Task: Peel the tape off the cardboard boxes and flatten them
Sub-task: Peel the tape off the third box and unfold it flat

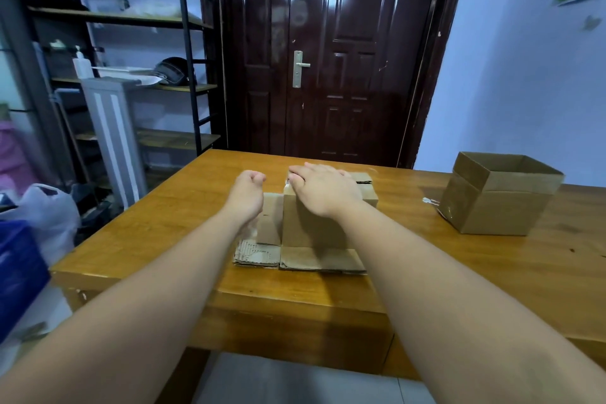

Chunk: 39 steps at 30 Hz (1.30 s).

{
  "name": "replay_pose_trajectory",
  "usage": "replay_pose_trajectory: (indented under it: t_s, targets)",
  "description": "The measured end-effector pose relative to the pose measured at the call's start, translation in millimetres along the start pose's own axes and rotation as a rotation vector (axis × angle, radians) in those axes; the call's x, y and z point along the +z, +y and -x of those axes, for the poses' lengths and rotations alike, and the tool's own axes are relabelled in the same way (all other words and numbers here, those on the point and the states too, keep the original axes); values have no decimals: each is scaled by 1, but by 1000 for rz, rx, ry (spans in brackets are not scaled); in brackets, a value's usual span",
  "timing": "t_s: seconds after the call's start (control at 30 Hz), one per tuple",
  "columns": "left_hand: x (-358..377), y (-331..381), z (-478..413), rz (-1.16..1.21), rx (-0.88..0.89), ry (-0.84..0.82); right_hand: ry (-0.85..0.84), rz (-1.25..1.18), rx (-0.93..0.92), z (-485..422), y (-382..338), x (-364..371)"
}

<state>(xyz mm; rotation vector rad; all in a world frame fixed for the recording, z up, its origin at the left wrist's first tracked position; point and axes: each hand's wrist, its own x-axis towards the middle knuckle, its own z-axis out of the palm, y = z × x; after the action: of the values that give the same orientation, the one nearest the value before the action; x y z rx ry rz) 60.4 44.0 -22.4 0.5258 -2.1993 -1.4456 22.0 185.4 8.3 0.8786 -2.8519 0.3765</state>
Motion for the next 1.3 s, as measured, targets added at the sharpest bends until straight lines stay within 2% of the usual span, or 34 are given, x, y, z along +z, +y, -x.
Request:
replay_pose_trajectory:
  t_s: [0.1,0.23,0.4,0.57,0.63,0.73,0.8,0.87,1.03,1.3]
  targets:
    - [-8,-18,-5,-243,82,116,-5,-1,22,0,-2,1]
    - [-13,-33,-12,-249,76,170,12,12,34,0,-2,0]
    - [-13,-46,-28,-352,102,89,9,11,32,-1,-2,0]
    - [-8,-52,-31,-334,83,272,14,13,31,-2,-1,1]
    - [-7,-60,-34,-437,48,184,14,13,33,-2,-2,1]
    - [-4,-73,-34,-673,-8,-36,21,11,29,-3,-1,1]
    - [-5,-76,-34,-767,20,-87,29,15,25,-3,-1,1]
    - [-8,-76,-31,-796,34,-70,28,13,26,-4,-2,1]
    - [-11,-81,-19,-701,87,153,37,7,21,-2,-3,1]
    - [-15,-81,-20,-724,118,94,22,13,30,-2,-2,0]
